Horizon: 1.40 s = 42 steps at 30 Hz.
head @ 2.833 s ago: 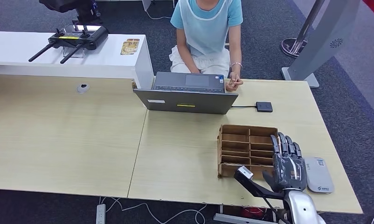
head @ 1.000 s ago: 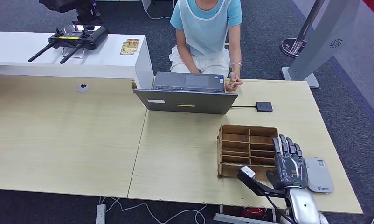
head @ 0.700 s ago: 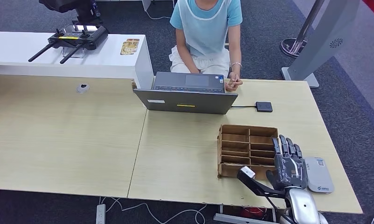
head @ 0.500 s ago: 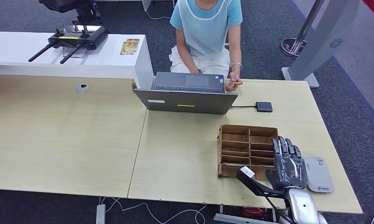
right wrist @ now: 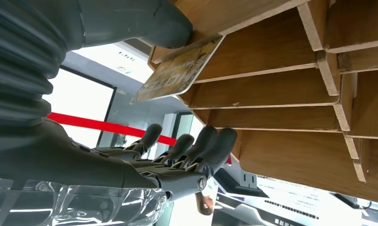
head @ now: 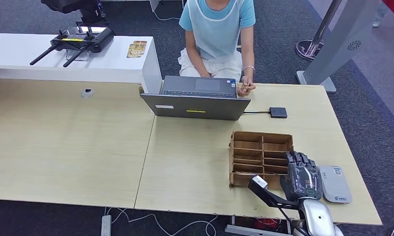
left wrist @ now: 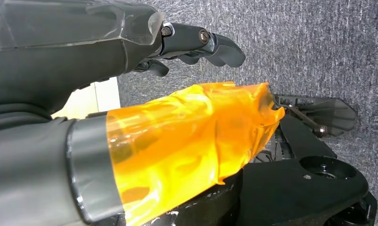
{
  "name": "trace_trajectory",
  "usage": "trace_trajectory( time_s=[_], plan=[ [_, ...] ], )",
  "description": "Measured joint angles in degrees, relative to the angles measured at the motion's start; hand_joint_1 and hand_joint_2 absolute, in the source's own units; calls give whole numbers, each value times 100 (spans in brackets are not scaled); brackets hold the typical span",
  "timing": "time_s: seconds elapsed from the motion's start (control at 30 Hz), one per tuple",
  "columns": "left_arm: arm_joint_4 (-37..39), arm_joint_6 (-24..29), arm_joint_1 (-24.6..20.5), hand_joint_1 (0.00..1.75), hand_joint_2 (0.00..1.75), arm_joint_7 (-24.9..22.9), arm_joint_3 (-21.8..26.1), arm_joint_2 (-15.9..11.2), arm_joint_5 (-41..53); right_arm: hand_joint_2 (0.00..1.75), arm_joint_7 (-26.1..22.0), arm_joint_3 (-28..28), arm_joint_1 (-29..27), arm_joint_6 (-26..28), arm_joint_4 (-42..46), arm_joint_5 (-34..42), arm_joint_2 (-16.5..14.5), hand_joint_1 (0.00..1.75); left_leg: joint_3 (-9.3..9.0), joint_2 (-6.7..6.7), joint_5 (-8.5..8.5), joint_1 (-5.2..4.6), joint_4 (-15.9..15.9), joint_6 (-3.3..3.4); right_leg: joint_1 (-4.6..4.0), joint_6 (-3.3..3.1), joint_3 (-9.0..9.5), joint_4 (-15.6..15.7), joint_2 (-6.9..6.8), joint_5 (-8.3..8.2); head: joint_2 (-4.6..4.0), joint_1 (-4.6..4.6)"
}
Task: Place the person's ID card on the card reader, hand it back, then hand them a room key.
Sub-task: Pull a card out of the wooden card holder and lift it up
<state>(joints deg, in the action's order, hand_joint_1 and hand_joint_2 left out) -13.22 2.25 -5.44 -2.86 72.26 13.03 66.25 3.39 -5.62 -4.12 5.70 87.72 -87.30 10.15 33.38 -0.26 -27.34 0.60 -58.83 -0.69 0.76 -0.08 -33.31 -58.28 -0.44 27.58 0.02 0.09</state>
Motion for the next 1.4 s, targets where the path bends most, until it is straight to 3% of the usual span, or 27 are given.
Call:
trace_trajectory(
  time_s=[1.03,1.4],
  plan=[
    [0,40,-2,0,0,2,15,2,-71,175,11,260,-193,-63,367,-64,-153,57,0,0,0,0,0,0,0,0,-1,0,0,0,-1,1],
    [0,61,-4,0,0,2,15,2,-86,175,-24,275,-253,-72,426,-68,-224,63,0,0,0,0,0,0,0,0,-1,0,0,0,-1,1]
  ],
)
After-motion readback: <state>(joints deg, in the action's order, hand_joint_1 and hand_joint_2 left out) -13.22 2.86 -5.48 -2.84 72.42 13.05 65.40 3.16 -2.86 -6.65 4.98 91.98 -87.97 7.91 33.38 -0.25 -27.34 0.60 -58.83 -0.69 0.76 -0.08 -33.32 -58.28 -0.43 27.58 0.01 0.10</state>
